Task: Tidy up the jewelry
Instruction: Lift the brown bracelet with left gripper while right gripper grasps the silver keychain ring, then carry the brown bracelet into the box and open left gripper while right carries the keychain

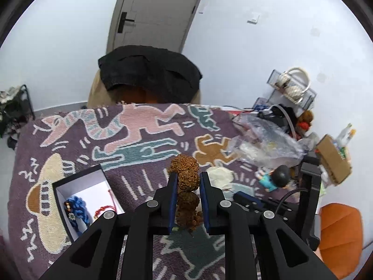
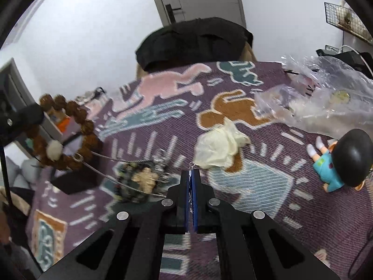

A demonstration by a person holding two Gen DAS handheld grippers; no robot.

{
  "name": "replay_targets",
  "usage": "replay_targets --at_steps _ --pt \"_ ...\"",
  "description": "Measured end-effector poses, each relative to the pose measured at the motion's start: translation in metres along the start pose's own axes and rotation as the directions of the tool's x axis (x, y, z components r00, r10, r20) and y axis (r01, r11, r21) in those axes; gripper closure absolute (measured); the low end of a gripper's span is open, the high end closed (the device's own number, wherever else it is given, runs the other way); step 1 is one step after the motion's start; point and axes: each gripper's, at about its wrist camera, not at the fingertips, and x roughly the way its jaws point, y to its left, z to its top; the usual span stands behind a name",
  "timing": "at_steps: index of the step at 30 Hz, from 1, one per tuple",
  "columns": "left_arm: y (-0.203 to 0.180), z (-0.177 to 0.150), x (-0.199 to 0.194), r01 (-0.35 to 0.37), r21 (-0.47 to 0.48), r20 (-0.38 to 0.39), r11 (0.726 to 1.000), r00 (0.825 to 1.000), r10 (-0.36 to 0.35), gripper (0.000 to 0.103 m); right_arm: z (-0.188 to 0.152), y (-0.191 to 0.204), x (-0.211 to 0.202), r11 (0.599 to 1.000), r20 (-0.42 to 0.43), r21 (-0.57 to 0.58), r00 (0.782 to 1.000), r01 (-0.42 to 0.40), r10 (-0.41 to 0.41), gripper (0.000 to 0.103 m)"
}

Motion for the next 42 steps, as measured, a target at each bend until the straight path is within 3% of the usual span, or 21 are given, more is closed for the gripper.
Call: replay_targets --at_steps 6,14,26,36,42 --pt "0.008 0.006 -0.017 0.018 -0.012 0.026 1.000 1.000 -0.018 0.084 0.008 0.016 -0.023 0.996 0.042 -0.009 0.995 -0.087 0.087 0.100" --pt "0.002 0.022 -0.063 0.086 0.013 0.112 0.996 0.990 -0.087 0.084 0.017 0.034 -0.044 0.990 0.080 -0.042 0.988 -0.132 0.135 0.100" --pt "-0.003 0.037 -0.109 0.006 0.069 0.190 0.998 0.982 -0.020 0.084 0.026 0.058 -0.067 0.982 0.119 -0.081 0.976 -0.171 0.180 0.100" --pt "0.046 0.021 -0.084 -0.091 -0.021 0.146 0.996 0.985 0.093 0.084 0.030 0.080 -0.070 0.975 0.123 -0.116 0.972 -0.187 0.201 0.100" --pt "0.080 0.000 -0.057 -0.113 -0.086 0.097 0.990 0.988 0.122 0.084 0.029 0.098 -0.059 0.971 0.107 -0.134 0.971 -0.198 0.213 0.100"
